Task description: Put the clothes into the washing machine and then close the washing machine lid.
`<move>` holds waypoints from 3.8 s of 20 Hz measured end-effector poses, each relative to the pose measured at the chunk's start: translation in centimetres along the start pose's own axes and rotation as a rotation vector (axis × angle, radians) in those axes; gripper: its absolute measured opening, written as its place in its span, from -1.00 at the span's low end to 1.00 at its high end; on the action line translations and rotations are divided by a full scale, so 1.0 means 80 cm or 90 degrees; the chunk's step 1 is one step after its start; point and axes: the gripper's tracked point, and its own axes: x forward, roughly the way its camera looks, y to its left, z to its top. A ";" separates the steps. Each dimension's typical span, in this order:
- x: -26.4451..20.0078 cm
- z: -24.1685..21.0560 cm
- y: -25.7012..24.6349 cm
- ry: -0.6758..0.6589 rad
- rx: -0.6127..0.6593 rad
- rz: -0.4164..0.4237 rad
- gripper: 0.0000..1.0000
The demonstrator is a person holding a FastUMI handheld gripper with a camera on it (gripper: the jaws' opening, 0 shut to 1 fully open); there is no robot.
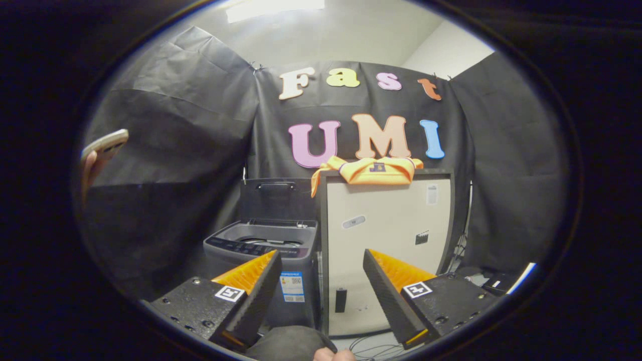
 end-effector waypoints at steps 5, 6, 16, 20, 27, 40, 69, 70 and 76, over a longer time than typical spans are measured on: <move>0.032 0.032 -0.003 -0.004 -0.015 0.004 0.98; 0.039 0.038 -0.005 -0.005 -0.022 0.005 0.98; 0.113 0.102 -0.033 -0.002 -0.015 -0.001 0.98; 0.148 0.129 -0.054 0.000 -0.022 -0.022 0.98; 0.200 0.159 -0.081 0.023 -0.019 -0.042 0.98; 0.347 0.178 -0.177 0.136 -0.068 -0.140 0.98; 0.408 0.146 -0.121 0.296 -0.027 -0.101 -0.92; 0.412 0.157 -0.110 0.284 -0.031 -0.094 -0.93; 0.430 0.184 -0.005 0.278 -0.051 -0.008 -0.93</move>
